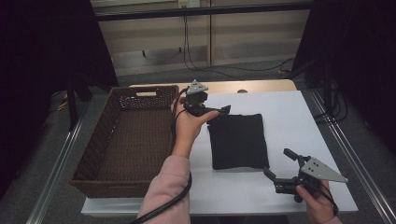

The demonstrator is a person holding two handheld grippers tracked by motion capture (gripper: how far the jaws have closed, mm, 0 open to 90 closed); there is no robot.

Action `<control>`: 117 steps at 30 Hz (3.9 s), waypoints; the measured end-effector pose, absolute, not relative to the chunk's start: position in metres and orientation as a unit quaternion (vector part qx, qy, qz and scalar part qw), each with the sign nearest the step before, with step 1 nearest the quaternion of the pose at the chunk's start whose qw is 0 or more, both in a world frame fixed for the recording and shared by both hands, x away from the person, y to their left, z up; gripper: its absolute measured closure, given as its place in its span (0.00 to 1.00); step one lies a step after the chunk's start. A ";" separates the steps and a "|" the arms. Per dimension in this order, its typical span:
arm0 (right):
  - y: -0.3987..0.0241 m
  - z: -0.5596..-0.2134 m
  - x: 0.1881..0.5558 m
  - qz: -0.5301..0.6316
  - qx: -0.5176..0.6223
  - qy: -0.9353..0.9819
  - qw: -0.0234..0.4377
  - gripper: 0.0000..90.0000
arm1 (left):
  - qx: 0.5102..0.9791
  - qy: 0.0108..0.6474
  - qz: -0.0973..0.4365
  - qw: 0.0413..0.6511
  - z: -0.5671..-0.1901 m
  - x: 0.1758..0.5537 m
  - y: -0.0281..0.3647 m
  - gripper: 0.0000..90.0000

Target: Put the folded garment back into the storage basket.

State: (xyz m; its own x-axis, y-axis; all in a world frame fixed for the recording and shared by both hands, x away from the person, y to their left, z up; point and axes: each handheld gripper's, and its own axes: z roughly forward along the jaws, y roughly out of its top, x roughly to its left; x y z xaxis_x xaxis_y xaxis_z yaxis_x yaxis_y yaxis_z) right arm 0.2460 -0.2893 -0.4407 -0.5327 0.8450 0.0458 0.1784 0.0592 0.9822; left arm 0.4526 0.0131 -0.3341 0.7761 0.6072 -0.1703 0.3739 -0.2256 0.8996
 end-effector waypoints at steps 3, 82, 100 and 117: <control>-0.290 -0.441 0.246 0.569 0.384 0.666 0.292 0.01 | 0.776 0.322 0.107 0.532 -0.338 0.455 0.009 0.00; -0.287 -0.442 0.250 0.571 0.374 0.671 0.290 0.01 | 0.802 0.422 0.076 0.415 -0.439 0.501 -0.015 0.16; -0.287 -0.442 0.250 0.570 0.379 0.669 0.290 0.01 | 0.812 0.422 0.061 0.399 -0.459 0.500 -0.019 0.21; -0.286 -0.442 0.251 0.570 0.375 0.670 0.290 0.01 | 0.799 0.447 -0.019 0.401 -0.457 0.494 -0.035 0.81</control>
